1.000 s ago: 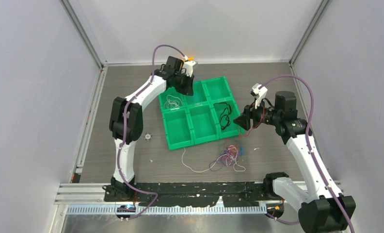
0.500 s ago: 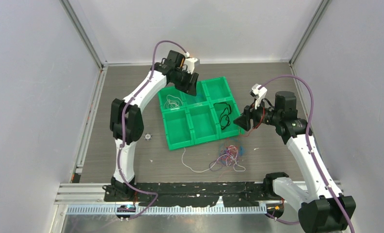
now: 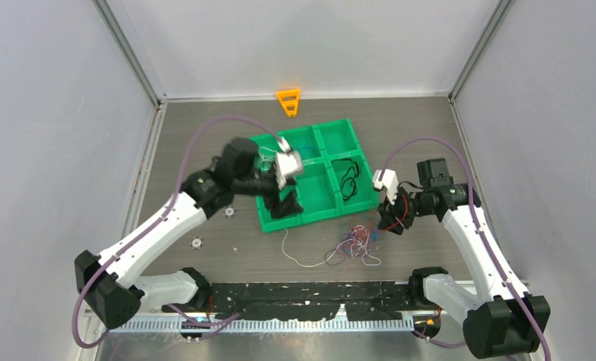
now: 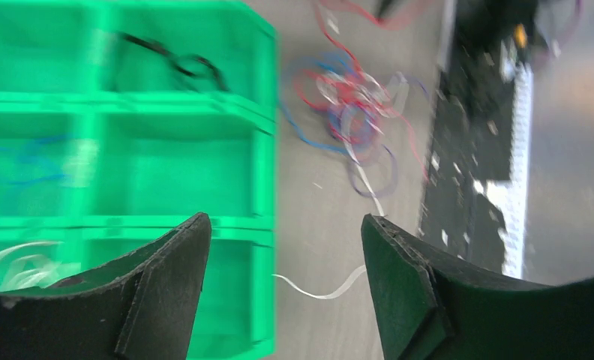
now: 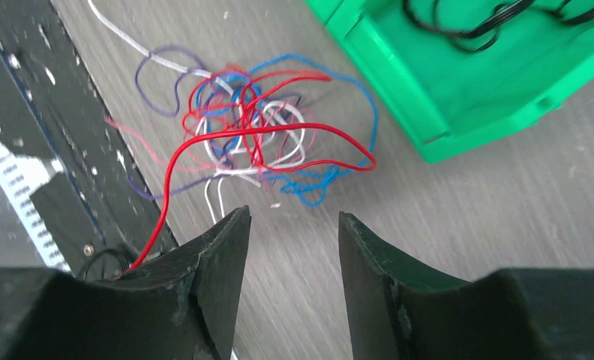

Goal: Untangle the cables

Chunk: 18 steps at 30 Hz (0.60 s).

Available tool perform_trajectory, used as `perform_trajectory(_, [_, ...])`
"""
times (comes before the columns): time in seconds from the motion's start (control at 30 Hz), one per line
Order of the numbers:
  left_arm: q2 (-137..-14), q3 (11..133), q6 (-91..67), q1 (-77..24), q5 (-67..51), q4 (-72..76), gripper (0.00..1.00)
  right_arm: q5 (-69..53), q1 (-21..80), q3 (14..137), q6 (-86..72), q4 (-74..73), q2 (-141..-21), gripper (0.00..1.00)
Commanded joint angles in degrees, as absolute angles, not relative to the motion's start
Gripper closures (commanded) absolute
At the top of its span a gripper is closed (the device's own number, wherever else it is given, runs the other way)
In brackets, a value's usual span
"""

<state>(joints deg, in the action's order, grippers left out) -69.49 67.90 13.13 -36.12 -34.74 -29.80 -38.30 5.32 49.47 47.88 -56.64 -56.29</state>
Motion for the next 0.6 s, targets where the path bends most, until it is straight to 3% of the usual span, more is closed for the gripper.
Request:
perform_trajectory(0.0, [-70.80,57.01,21.17,-47.61,-31.18,-24.74,0.27,-35.72,5.89,48.33,58.68,-61.94,-55.77,0.46])
perform_trajectory(0.07, [-71.99,55.58,20.68,-51.04,-30.11,-21.63,0.28,-36.03,5.89,48.55,58.49,-61.65,-56.04,0.47])
perform_trajectory(0.13, [-73.83,55.63,17.85,-52.63,-30.20,-17.03,0.27,-37.63,5.84,48.99,57.69,-61.32,-55.92,0.72])
perform_trajectory(0.2, [-74.99,55.51,16.02,-53.45,-30.41,-11.56,0.24,-40.43,5.89,50.31,56.19,-61.42,-55.34,0.88])
perform_trajectory(0.23, [-75.31,55.11,15.77,-53.75,-30.55,-8.54,0.23,-42.87,5.89,50.95,55.60,-61.81,-55.00,0.91])
perform_trajectory(0.43, [-81.00,54.81,18.78,-55.98,-32.51,7.66,0.20,-50.03,5.89,58.09,46.60,-59.64,-51.92,0.95])
perform_trajectory(0.57, [-88.12,58.71,28.50,-56.51,-35.34,8.83,0.32,-50.88,5.90,60.68,44.05,-59.91,-51.93,0.95])
